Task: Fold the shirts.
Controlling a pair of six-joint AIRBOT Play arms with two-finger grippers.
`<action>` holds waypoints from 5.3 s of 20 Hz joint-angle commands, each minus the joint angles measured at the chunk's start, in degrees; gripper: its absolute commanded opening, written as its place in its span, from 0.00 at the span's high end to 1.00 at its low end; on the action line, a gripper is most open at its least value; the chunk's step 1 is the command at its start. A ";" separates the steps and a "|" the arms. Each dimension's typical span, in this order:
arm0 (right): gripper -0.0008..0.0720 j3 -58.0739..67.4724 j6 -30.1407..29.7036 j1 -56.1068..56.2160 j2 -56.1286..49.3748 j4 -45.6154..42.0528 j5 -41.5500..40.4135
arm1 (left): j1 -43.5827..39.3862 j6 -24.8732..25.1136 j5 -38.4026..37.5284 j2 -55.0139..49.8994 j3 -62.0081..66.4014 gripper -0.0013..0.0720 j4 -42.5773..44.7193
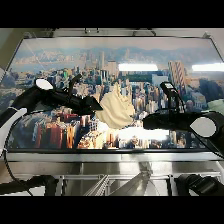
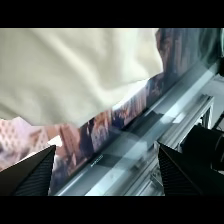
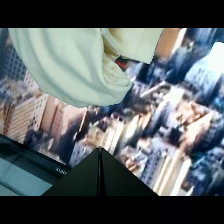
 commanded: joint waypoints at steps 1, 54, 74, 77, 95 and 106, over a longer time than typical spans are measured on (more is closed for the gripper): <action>0.97 -0.02 0.00 0.04 0.02 -0.02 0.00 | -1.33 2.21 7.74 0.02 -3.58 0.02 -0.07; 0.97 22.29 -42.07 -31.26 -22.99 47.06 10.08 | 16.35 15.06 -5.66 2.14 2.75 0.96 -10.16; 0.97 13.88 -40.92 -22.49 -25.53 39.19 14.93 | 8.31 12.50 -14.78 2.10 -4.96 0.02 -10.12; 0.97 14.95 -40.92 -24.28 -24.44 38.34 14.78 | 1.33 12.44 -7.02 2.10 -8.46 0.02 -10.12; 0.97 14.95 -41.79 -35.67 -23.91 38.27 14.53 | -24.06 -13.73 8.11 2.08 -3.93 0.02 21.22; 0.97 15.06 -42.45 -36.20 -23.69 38.32 15.32 | -22.84 -13.49 2.01 -4.11 4.92 0.98 25.81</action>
